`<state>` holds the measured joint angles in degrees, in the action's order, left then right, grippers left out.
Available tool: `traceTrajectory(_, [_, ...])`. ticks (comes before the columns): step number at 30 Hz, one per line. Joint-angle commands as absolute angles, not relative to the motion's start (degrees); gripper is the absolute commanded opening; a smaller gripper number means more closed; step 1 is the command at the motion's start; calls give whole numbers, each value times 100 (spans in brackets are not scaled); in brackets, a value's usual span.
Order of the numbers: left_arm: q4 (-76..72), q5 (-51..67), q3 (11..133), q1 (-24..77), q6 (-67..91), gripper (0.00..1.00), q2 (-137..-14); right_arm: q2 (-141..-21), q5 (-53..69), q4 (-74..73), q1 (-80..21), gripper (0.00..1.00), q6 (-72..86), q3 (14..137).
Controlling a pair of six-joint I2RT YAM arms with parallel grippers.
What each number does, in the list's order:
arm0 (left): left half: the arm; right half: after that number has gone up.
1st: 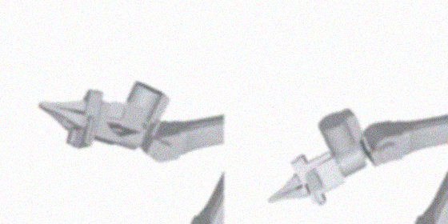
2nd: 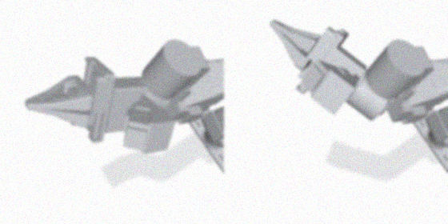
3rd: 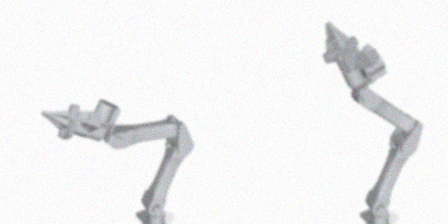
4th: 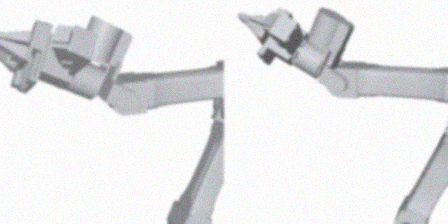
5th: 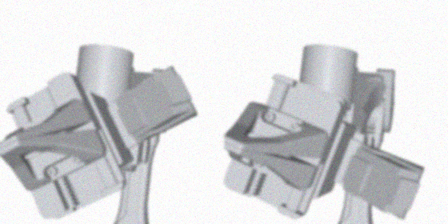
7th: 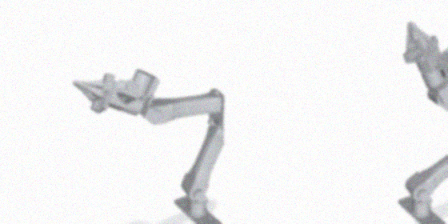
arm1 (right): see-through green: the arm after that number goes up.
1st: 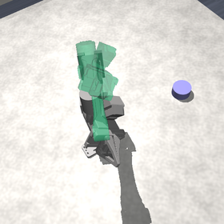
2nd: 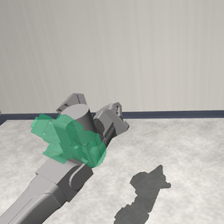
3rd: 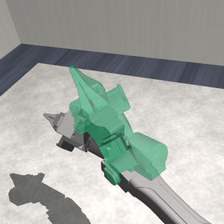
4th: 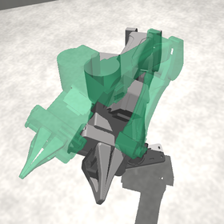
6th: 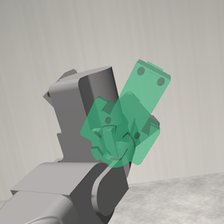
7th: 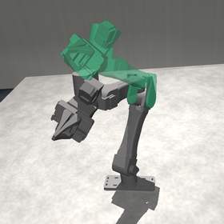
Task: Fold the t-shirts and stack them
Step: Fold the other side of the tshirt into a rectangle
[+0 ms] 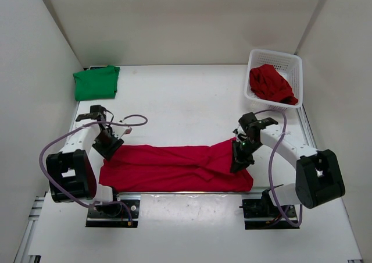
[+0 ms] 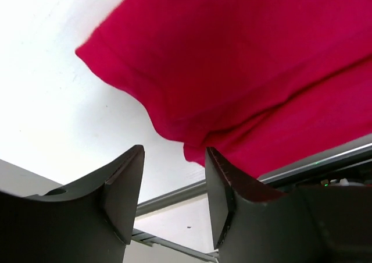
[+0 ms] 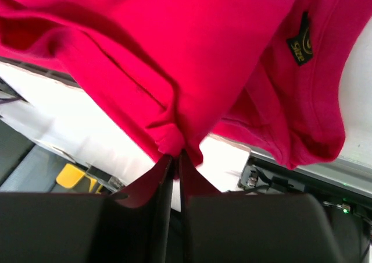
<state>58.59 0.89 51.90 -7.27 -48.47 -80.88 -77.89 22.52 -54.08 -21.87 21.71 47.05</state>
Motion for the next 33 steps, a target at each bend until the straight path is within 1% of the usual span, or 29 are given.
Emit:
traceTrajectory(1, [6065, 255, 5211, -904, -5186, 57, -7831, -7910, 2190, -5835, -2250, 17, 2004, 4624])
traceTrajectory(2, [6047, 255, 5325, -1053, -5220, 57, -7796, -7884, 2145, -5871, -2241, 20, 1995, 4649])
traceTrajectory(4, [5899, 281, 5475, -1230, -5143, 59, -7778, -7779, 2048, -6029, -2101, 33, 1978, 4580])
traceTrajectory(5, [5723, 264, 5606, -1300, -5072, 59, -7778, -7630, 2048, -6055, -1909, 37, 1969, 4544])
traceTrajectory(7, [5380, 124, 5686, -1301, -4817, 59, -7822, -7428, 2074, -6169, -1557, 54, 1978, 4544])
traceTrajectory(8, [5187, 45, 5713, -1266, -4616, 60, -7866, -7279, 2013, -6257, -1329, 56, 2004, 4640])
traceTrajectory(9, [5020, 9, 5722, -1231, -4371, 60, -7945, -7286, 1952, -6240, -1179, 61, 2047, 4745])
traceTrajectory(11, [4800, -132, 5722, -1187, -4097, 61, -8094, -7119, 1610, -6197, -1046, 64, 2118, 4956])
traceTrajectory(12, [4660, -254, 5687, -1091, -3904, 64, -8173, -7110, 1565, -6057, -994, 66, 2223, 5001])
traceTrajectory(13, [4615, -377, 5669, -1081, -3754, 64, -8304, -7197, 1530, -5829, -1011, 66, 2224, 5053])
traceTrajectory(14, [4553, -404, 5669, -1011, -3718, 64, -8480, -7364, 1564, -5584, -924, 68, 2293, 5115])
traceTrajectory(15, [4518, -491, 5643, -976, -3587, 64, -8682, -7618, 1591, -5468, -940, 67, 2346, 5176])
traceTrajectory(17, [4439, -641, 5651, -923, -3472, 64, -8911, -7952, 1372, -4986, -993, 69, 2417, 5273])
traceTrajectory(21, [4377, -659, 5590, -861, -3498, 64, -9210, -8709, 1257, -4405, -941, 73, 2583, 5458])
traceTrajectory(23, [4386, -659, 5529, -817, -3516, 64, -9290, -8886, 1134, -4264, -818, 72, 2680, 5423])
traceTrajectory(25, [4447, -607, 5485, -678, -3524, 61, -9307, -9113, 1029, -4166, -756, 72, 2699, 5388])
traceTrajectory(27, [4447, -475, 5371, -650, -3516, 50, -9282, -9324, 1020, -4114, -808, 70, 2646, 5396])
traceTrajectory(28, [4439, -457, 5335, -572, -3516, 47, -9299, -9464, 1054, -4113, -896, 69, 2550, 5431])
traceTrajectory(29, [4473, -422, 5291, -502, -3507, 40, -9281, -9640, 1055, -4087, -949, 66, 2523, 5484])
traceTrajectory(30, [4430, -431, 5248, -484, -3498, 29, -9264, -9711, 1098, -4087, -1028, 61, 2531, 5519])
traceTrajectory(32, [4482, -405, 5238, -483, -3402, 14, -9412, -9983, 1195, -4070, -1046, 41, 2514, 5686])
traceTrajectory(33, [4465, -361, 5317, -510, -3349, 6, -9439, -10019, 1195, -4069, -1063, 23, 2548, 5730])
